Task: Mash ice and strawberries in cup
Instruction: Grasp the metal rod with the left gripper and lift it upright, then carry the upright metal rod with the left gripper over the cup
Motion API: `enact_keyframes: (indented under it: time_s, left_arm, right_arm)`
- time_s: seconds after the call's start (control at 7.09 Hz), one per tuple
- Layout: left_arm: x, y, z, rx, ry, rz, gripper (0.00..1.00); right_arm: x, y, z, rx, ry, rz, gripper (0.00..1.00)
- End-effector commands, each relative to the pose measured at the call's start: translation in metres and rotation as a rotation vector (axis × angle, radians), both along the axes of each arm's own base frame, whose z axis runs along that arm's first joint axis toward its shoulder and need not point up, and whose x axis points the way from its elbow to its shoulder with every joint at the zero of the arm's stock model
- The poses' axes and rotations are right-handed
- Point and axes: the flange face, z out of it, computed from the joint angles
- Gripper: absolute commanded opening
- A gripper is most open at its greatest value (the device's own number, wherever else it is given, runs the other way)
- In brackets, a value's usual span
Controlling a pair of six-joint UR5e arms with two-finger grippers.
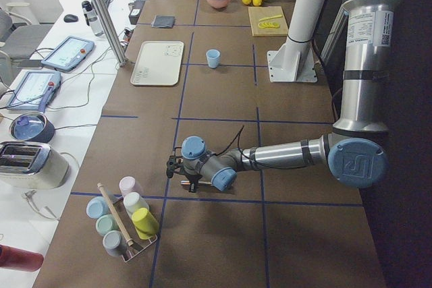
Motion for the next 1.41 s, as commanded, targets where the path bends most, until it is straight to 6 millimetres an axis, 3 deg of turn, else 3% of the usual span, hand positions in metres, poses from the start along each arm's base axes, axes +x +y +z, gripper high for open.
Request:
enact_keyframes:
  time_s: [0.0, 0.14, 0.42, 0.56, 0.85, 0.99, 1.13, 1.27]
  left_arm:
    - [-0.016, -0.015, -0.059, 0.097, 0.031, -0.034, 0.00]
    - [-0.025, -0.023, -0.116, 0.270, 0.024, -0.036, 0.00]
    - [-0.021, -0.039, -0.223, 0.478, 0.077, -0.052, 0.00]
    - [-0.019, -0.052, -0.266, 0.552, 0.091, -0.077, 0.00]
    - [-0.013, -0.048, -0.326, 0.663, 0.104, -0.140, 0.00]
    - [0.005, -0.033, -0.361, 0.698, 0.141, -0.179, 0.00]
    - [0.051, -0.019, -0.383, 0.700, 0.169, -0.233, 0.00]
    - [0.102, -0.005, -0.426, 0.747, 0.205, -0.321, 0.00]
  right_arm:
    - [0.000, 0.000, 0.000, -0.001, -0.002, 0.001, 0.99]
    - [0.000, 0.000, 0.000, -0.001, -0.003, -0.001, 0.99]
    - [-0.001, 0.002, 0.000, -0.003, -0.015, -0.002, 0.99]
    - [-0.001, 0.002, -0.001, -0.001, -0.018, -0.003, 0.99]
    - [-0.001, 0.001, -0.002, 0.004, -0.016, -0.004, 0.99]
    - [-0.001, 0.004, -0.007, 0.008, -0.017, -0.003, 0.99]
    - [-0.002, 0.006, -0.004, -0.003, -0.018, -0.003, 0.99]
    - [-0.002, 0.006, -0.004, -0.001, -0.018, -0.003, 0.99]
